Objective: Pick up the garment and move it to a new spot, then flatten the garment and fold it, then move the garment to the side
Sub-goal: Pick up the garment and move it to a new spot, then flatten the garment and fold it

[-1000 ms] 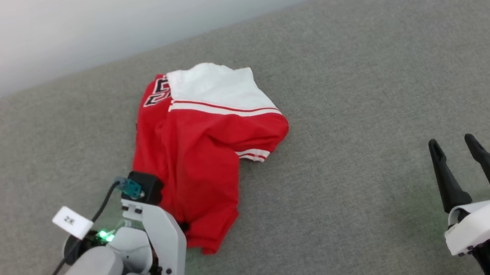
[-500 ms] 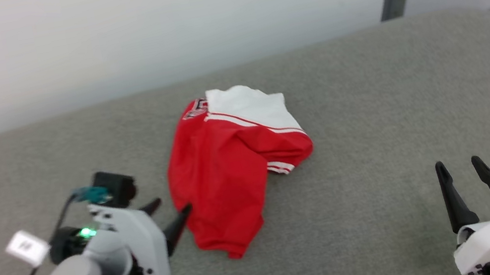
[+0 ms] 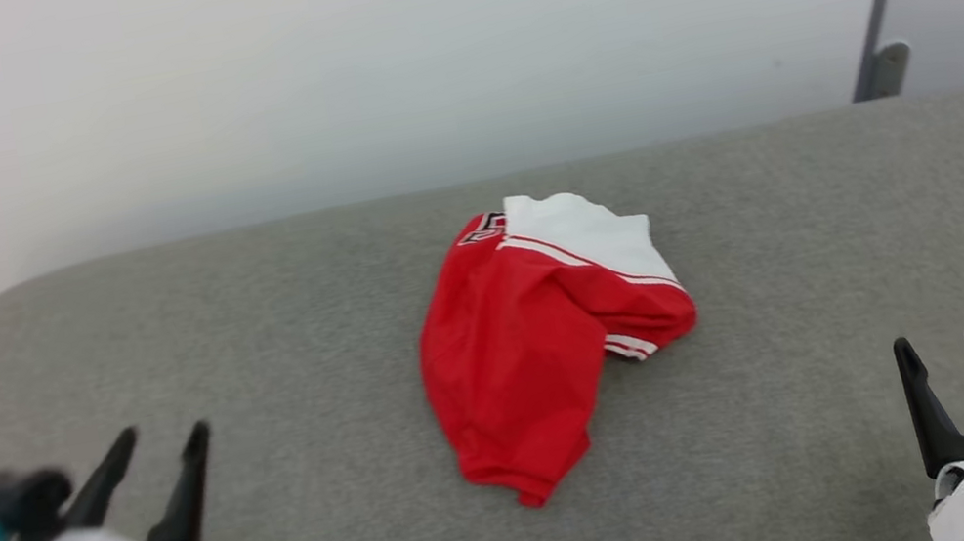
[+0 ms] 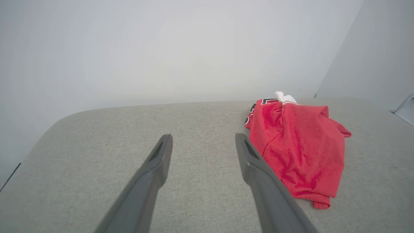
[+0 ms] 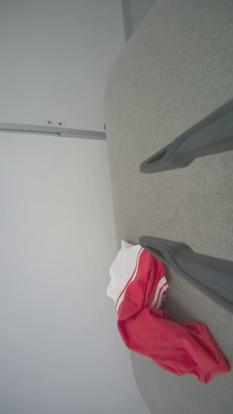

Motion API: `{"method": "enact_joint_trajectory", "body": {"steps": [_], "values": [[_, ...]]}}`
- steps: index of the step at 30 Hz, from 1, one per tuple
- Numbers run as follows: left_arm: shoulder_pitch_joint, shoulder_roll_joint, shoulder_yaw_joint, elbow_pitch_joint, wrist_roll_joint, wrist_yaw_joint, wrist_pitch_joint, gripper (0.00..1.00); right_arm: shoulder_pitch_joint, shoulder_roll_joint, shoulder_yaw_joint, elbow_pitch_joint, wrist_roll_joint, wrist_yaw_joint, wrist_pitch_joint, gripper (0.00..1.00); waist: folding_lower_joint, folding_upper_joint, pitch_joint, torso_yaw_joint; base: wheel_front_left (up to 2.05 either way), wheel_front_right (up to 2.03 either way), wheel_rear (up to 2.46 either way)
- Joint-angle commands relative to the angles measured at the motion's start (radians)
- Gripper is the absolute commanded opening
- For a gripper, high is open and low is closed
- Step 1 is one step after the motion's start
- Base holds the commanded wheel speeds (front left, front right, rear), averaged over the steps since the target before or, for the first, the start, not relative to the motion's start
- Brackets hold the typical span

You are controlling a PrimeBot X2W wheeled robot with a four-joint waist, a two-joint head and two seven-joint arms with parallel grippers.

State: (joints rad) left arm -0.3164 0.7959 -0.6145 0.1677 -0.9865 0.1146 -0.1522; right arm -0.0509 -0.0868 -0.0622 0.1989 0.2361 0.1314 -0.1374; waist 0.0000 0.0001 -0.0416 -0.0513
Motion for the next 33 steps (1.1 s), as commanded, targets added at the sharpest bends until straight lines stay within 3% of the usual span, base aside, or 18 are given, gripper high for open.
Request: {"method": "enact_joint_trajectory", "body": {"steps": [1, 6, 10, 13, 21, 33], "values": [[0.053, 0.016, 0.025, -0.020, -0.012, 0.023, -0.040, 1.00, 0.012, -0.003, -0.007, -0.007, -0.001, -0.001, -0.003, 1.00, 0.0000, -0.0001, -0.020, 0.032, 0.00, 0.00, 0.00], [0.166, 0.041, 0.111, -0.067, -0.018, 0.064, -0.102, 1.00, 0.024, 0.000, -0.018, -0.021, -0.002, -0.001, -0.002, 1.00, 0.0000, -0.0001, -0.024, 0.059, 0.00, 0.00, 0.00], [0.259, 0.015, 0.210, -0.100, 0.007, 0.089, -0.113, 1.00, 0.030, 0.001, -0.020, -0.025, 0.003, -0.001, -0.005, 1.00, 0.0000, -0.0001, -0.026, 0.074, 0.00, 0.00, 0.00], [0.320, -0.020, 0.295, -0.094, 0.044, 0.055, -0.113, 1.00, 0.036, 0.002, -0.018, -0.027, 0.007, -0.001, -0.005, 1.00, 0.0000, -0.0001, -0.026, 0.085, 0.00, 0.00, 0.00], [0.402, -0.098, 0.414, -0.087, 0.151, -0.007, -0.113, 1.00, 0.041, 0.001, -0.012, -0.028, 0.010, -0.001, -0.009, 1.00, 0.0000, -0.0001, -0.030, 0.100, 0.00, 0.00, 0.00], [0.411, -0.158, 0.464, -0.096, 0.209, -0.062, -0.114, 1.00, -0.008, -0.004, 0.011, -0.029, 0.005, -0.001, 0.024, 1.00, 0.0000, -0.0001, -0.013, 0.131, 0.00, 0.00, 0.00]]}}
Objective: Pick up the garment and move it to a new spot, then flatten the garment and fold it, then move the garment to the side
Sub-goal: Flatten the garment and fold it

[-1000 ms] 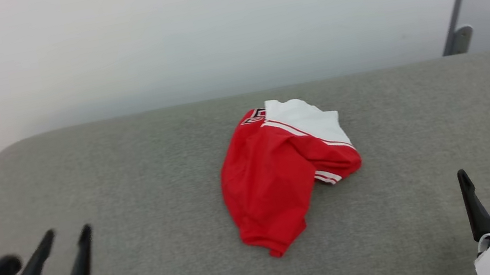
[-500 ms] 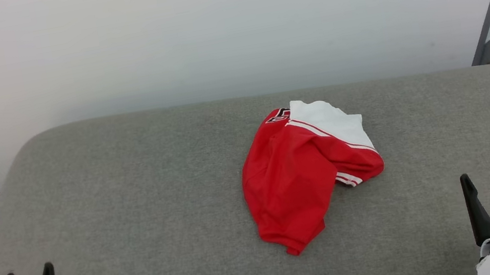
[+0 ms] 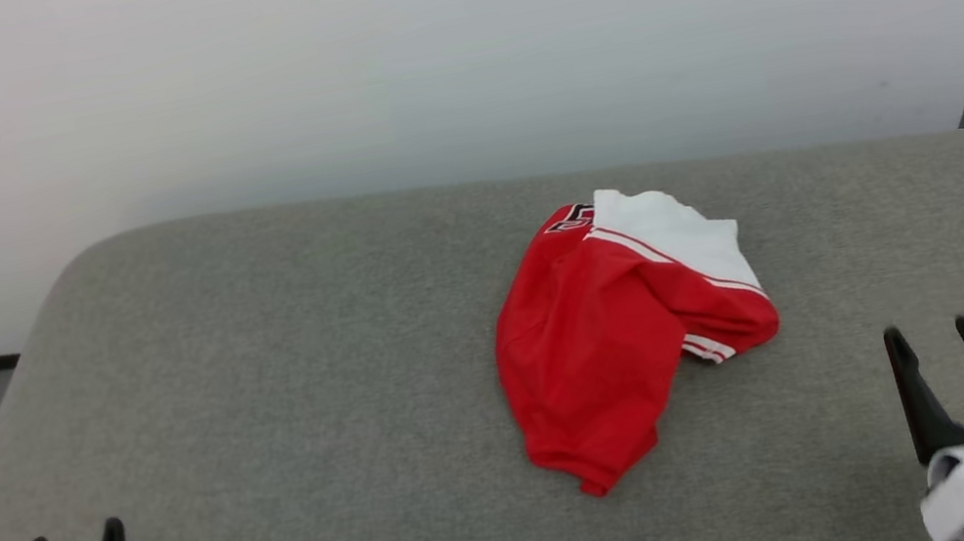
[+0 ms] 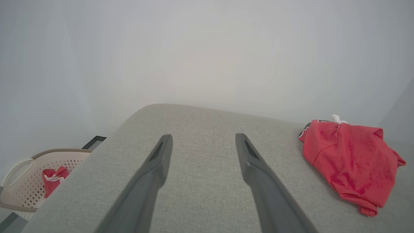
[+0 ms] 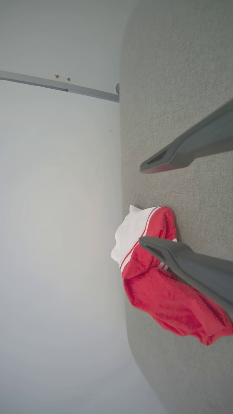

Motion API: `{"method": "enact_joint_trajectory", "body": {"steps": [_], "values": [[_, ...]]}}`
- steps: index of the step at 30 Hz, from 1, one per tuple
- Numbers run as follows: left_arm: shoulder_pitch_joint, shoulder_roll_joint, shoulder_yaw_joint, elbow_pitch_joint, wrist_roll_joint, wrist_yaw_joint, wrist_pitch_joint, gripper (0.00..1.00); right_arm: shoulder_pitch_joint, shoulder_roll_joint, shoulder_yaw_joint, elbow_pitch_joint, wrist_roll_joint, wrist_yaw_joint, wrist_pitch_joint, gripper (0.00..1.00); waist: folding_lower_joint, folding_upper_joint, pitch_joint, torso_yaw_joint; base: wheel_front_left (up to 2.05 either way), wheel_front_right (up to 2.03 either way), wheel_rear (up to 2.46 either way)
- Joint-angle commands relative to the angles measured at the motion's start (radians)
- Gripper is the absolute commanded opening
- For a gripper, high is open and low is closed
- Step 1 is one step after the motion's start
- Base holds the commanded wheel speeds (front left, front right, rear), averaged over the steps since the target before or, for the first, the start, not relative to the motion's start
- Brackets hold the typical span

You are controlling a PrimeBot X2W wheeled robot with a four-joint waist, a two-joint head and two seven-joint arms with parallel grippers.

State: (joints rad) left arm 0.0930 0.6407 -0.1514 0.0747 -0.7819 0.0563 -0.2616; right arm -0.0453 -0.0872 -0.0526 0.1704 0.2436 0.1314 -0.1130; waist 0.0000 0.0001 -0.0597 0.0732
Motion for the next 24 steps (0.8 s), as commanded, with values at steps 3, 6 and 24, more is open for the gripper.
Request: {"method": "enact_joint_trajectory", "body": {"steps": [3, 6, 24], "values": [[-0.003, -0.009, -0.004, -0.010, 0.013, -0.010, -0.004, 1.00, -0.050, -0.015, 0.010, 0.012, 0.003, -0.001, 0.018, 1.00, 0.0000, -0.0001, 0.015, 0.022, 0.00, 0.00, 0.00], [-0.011, -0.017, -0.015, -0.021, 0.020, -0.013, -0.004, 1.00, -0.097, -0.030, 0.013, 0.037, 0.006, -0.001, 0.043, 1.00, 0.0000, -0.0001, 0.029, 0.043, 0.00, 0.00, 0.00], [-0.152, -0.094, -0.106, -0.026, 0.055, -0.072, -0.003, 1.00, -0.479, -0.180, 0.064, 0.356, 0.035, -0.001, 0.233, 1.00, 0.0000, -0.0001, 0.214, 0.189, 0.00, 0.00, 0.00]]}}
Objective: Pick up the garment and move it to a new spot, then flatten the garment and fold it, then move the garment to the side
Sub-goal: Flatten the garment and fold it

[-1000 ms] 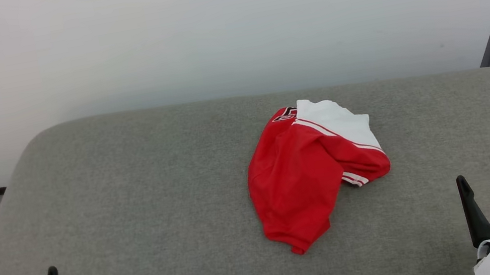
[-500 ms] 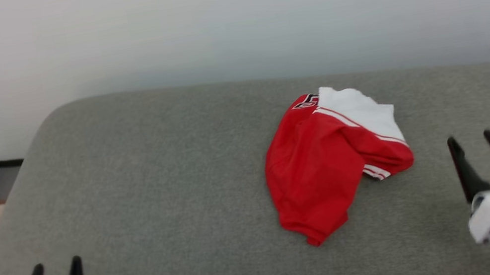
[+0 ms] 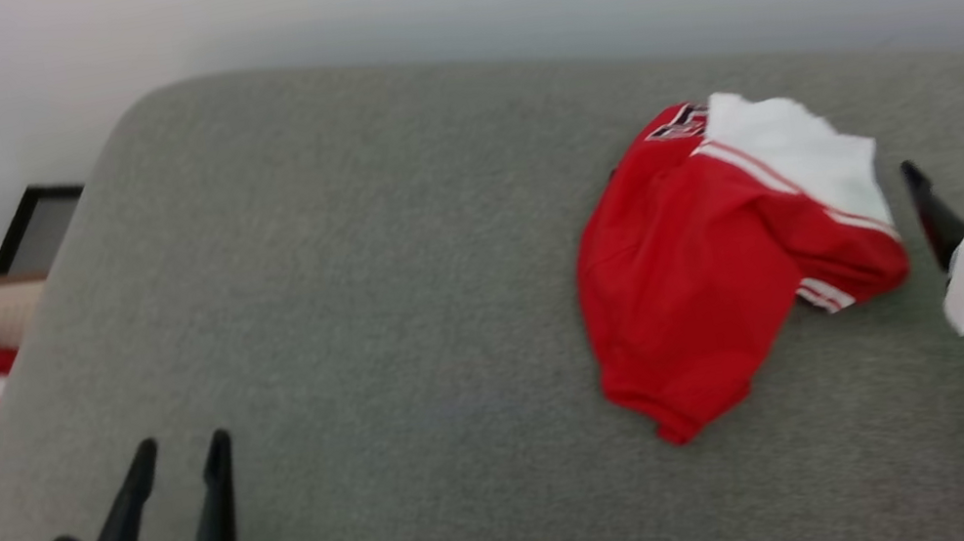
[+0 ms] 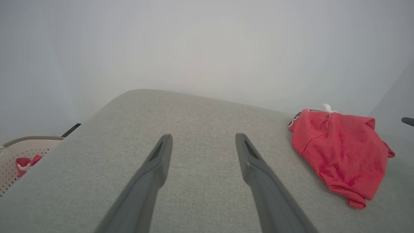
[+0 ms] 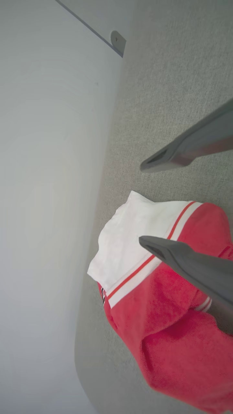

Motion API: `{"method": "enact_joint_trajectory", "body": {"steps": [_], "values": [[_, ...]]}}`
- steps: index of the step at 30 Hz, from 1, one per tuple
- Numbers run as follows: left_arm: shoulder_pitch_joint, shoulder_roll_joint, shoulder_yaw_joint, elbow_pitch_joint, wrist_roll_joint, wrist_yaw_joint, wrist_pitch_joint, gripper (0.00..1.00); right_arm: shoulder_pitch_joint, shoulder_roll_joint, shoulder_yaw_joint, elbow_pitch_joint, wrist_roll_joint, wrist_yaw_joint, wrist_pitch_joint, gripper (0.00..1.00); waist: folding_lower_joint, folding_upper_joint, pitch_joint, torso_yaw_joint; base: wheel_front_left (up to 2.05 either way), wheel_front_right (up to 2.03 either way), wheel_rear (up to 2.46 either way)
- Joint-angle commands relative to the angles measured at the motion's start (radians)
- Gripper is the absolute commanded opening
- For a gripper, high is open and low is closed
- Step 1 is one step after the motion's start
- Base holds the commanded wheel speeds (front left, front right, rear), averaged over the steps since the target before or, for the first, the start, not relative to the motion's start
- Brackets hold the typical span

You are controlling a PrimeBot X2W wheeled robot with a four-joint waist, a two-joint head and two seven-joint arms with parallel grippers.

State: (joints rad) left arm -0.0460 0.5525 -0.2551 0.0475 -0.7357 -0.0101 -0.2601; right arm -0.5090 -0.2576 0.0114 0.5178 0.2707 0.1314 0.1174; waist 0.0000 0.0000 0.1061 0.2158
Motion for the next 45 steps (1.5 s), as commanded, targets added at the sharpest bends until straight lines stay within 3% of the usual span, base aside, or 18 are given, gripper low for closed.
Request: {"method": "enact_joint_trajectory", "body": {"steps": [1, 14, 15, 16, 17, 28, 38, 45], "values": [[-0.023, -0.011, -0.008, 0.006, 0.011, -0.011, -0.005, 1.00, -0.035, -0.014, 0.005, 0.035, 0.015, -0.001, 0.013, 1.00, 0.0000, 0.0000, 0.056, 0.054, 0.00, 0.00, 0.00], [-0.122, -0.089, -0.042, 0.078, 0.041, -0.067, -0.005, 1.00, -0.238, -0.070, 0.054, 0.376, 0.048, -0.001, 0.202, 1.00, 0.0000, 0.0000, 0.129, 0.135, 0.00, 0.00, 0.00], [-0.124, -0.093, -0.040, 0.083, 0.042, -0.070, -0.005, 1.00, -0.250, -0.069, 0.057, 0.398, 0.049, -0.001, 0.211, 0.49, 0.0000, 0.0000, 0.130, 0.137, 0.00, 0.00, 0.00], [-0.127, -0.098, -0.038, 0.087, 0.042, -0.072, -0.005, 1.00, -0.262, -0.068, 0.062, 0.417, 0.051, -0.001, 0.219, 0.21, 0.0000, 0.0000, 0.132, 0.139, 0.00, 0.00, 0.00], [-0.132, -0.102, -0.035, 0.090, 0.043, -0.077, -0.005, 1.00, -0.271, -0.067, 0.065, 0.433, 0.057, -0.001, 0.220, 0.00, 0.0000, 0.0000, 0.133, 0.141, 0.00, 0.00, 0.00], [-0.110, -0.118, 0.018, 0.113, 0.069, -0.096, -0.006, 1.00, -0.313, -0.071, 0.183, 0.426, 0.103, -0.001, 0.125, 0.00, 0.0000, 0.0000, 0.095, 0.100, 0.00, 0.00, 0.00], [-0.055, -0.094, 0.055, 0.102, 0.077, -0.081, -0.005, 1.00, -0.168, -0.099, 0.335, 0.204, 0.234, -0.001, 0.070, 0.00, 0.0000, 0.0000, 0.015, 0.006, 0.00, 0.00, 0.00], [-0.006, -0.071, 0.078, 0.079, 0.062, -0.058, 0.007, 1.00, 0.057, -0.138, 0.330, -0.010, 0.313, -0.001, 0.082, 0.00, 0.0000, 0.0000, -0.036, -0.071, 0.00, 0.00, 0.00]]}}
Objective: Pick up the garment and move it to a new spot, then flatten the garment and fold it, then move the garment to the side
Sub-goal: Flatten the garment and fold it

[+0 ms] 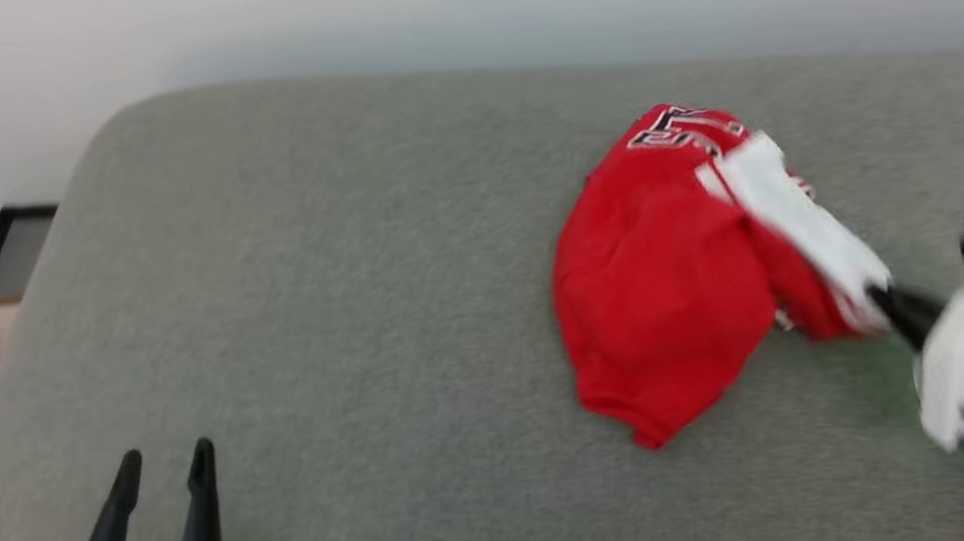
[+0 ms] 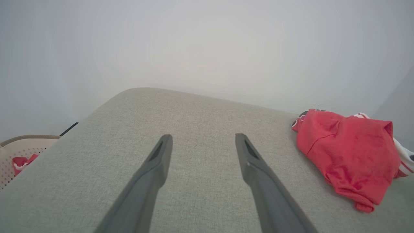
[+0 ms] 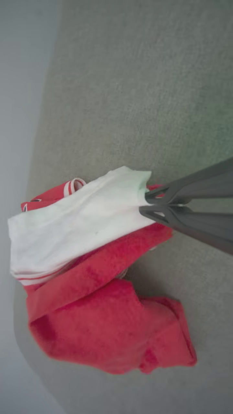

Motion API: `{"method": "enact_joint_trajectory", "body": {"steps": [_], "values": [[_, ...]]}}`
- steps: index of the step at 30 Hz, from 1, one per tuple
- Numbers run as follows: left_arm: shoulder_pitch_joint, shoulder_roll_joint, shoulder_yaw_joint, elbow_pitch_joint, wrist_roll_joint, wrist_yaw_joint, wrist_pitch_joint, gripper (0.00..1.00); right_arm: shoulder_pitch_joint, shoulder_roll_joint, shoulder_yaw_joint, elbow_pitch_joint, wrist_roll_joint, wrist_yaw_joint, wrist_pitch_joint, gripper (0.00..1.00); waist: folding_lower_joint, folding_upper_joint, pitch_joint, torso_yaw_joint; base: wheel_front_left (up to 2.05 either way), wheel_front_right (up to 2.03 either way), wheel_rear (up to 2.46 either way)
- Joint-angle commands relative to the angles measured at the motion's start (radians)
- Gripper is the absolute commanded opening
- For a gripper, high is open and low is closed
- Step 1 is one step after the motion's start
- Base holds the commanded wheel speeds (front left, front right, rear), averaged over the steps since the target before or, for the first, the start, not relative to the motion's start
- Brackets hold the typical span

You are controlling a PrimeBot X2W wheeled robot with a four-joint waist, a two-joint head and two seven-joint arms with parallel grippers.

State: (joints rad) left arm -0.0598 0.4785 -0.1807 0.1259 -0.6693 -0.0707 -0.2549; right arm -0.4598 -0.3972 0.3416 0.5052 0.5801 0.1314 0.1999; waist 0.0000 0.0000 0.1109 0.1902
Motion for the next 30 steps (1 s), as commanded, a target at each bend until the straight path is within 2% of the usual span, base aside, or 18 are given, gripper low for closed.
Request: {"method": "enact_joint_trajectory", "body": {"steps": [1, 6, 11, 18, 20, 21, 30], "values": [[0.013, 0.007, 0.006, -0.004, -0.005, 0.005, 0.004, 1.00, 0.045, -0.006, -0.012, -0.024, 0.005, -0.001, 0.001, 0.00, 0.0000, 0.0000, -0.046, -0.054, 0.00, 0.00, 0.00], [0.049, 0.018, 0.021, -0.022, -0.016, 0.020, 0.007, 1.00, 0.255, 0.023, -0.083, -0.129, 0.019, -0.001, 0.024, 0.00, 0.0000, 0.0000, -0.067, -0.093, 0.00, 0.00, 0.00], [0.070, 0.023, 0.029, -0.034, -0.024, 0.029, 0.011, 1.00, 0.418, 0.062, -0.146, -0.179, -0.002, -0.001, 0.059, 0.00, 0.0000, 0.0000, -0.079, -0.114, 0.00, 0.00, 0.00], [0.091, 0.027, 0.031, -0.034, -0.031, 0.039, 0.015, 1.00, 0.486, 0.106, -0.173, -0.203, -0.041, -0.001, 0.103, 0.00, 0.0000, 0.0000, -0.095, -0.139, 0.00, 0.00, 0.00], [0.095, 0.027, 0.029, -0.032, -0.034, 0.038, 0.018, 1.00, 0.484, 0.116, -0.181, -0.206, -0.051, -0.001, 0.104, 0.60, 0.0000, 0.0000, -0.100, -0.142, 0.00, 0.00, 0.00], [0.097, 0.027, 0.027, -0.031, -0.034, 0.039, 0.019, 1.00, 0.482, 0.121, -0.186, -0.209, -0.055, -0.001, 0.105, 1.00, 0.0000, 0.0000, -0.103, -0.144, 0.00, 0.00, 0.00], [0.077, 0.052, 0.012, -0.054, -0.045, 0.027, 0.070, 1.00, 0.484, 0.137, -0.218, -0.293, -0.069, -0.001, 0.095, 1.00, 0.0000, 0.0000, -0.123, -0.164, 0.00, 0.00, 0.00]]}}
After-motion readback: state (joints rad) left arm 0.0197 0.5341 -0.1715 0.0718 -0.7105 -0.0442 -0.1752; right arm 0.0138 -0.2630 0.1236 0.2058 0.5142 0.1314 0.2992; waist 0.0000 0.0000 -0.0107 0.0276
